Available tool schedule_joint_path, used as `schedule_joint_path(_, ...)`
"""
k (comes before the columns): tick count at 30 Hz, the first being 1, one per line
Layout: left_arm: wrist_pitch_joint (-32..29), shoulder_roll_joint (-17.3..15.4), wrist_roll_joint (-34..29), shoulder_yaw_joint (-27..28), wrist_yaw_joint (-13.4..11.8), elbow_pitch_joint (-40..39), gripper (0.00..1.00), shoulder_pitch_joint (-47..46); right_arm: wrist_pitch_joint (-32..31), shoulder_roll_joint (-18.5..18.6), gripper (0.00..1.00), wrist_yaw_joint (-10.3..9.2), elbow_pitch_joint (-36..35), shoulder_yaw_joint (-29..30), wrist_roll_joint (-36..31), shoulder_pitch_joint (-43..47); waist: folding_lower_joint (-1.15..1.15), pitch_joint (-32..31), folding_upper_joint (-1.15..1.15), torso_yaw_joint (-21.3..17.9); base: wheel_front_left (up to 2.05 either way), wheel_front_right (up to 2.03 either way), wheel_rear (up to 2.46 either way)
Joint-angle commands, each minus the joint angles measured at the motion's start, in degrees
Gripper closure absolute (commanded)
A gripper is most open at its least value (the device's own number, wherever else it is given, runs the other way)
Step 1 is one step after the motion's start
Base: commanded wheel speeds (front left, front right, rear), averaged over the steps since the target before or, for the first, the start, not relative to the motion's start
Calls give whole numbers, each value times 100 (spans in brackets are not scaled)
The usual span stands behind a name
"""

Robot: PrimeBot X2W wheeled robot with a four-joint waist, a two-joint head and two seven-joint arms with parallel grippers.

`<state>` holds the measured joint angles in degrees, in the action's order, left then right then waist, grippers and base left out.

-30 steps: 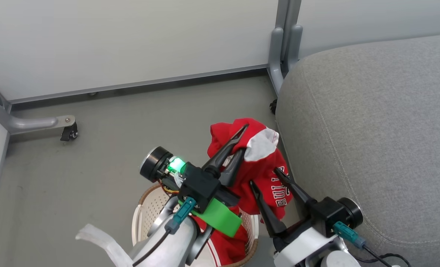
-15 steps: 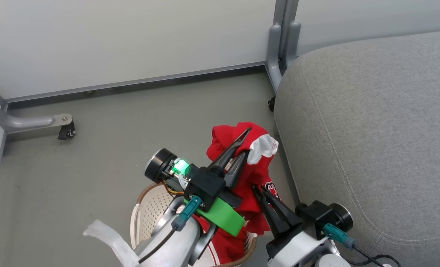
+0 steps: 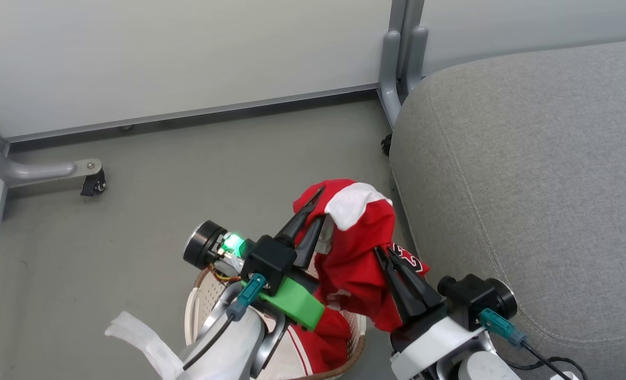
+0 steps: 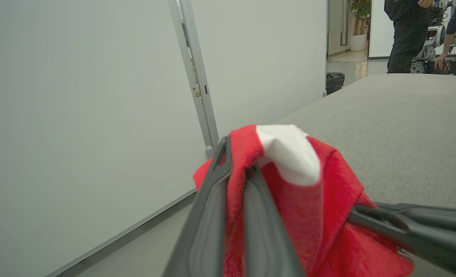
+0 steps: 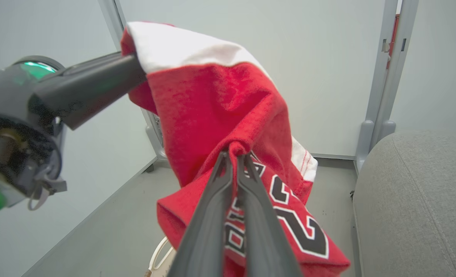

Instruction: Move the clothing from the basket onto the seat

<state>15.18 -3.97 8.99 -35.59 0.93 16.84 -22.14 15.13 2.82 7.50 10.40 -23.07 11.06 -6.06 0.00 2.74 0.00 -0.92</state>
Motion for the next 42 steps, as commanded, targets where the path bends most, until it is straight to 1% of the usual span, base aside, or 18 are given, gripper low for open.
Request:
schedule_joint_path(1, -4, -10, 10, 38, 2, 39, 0, 102, 4, 14, 100, -2, -30, 8, 5, 32, 0, 5, 0, -3, 0, 0, 0)
schedule_joint_path(15, -5, 11, 2, 279, 259, 62, 0, 392, 4, 13, 100, -2, -140, 182, 45, 93, 0, -28, 0, 47, 0, 0, 0)
schedule_joint_path(21, -5, 34, -47, 325, 307, 51, 0, 448, 4, 11, 100, -1, -334, 444, 88, 160, 0, -62, 0, 59, 0, 0, 0)
schedule_joint_path(29, -5, 46, -78, 370, 345, 2, 0, 515, 4, 11, 100, -2, -369, 537, 19, 209, 0, -77, 0, 29, 0, 0, 0)
schedule_joint_path(36, -4, 42, -120, 471, 363, -102, 0, 507, 4, 13, 100, -2, -547, 549, -32, 59, 0, 112, 0, -170, 0, 0, 0)
schedule_joint_path(42, -5, -35, -215, 538, 411, -290, 0, 467, 5, 13, 100, -2, -975, 742, -103, -88, 0, 448, 0, -542, 0, 0, 0)
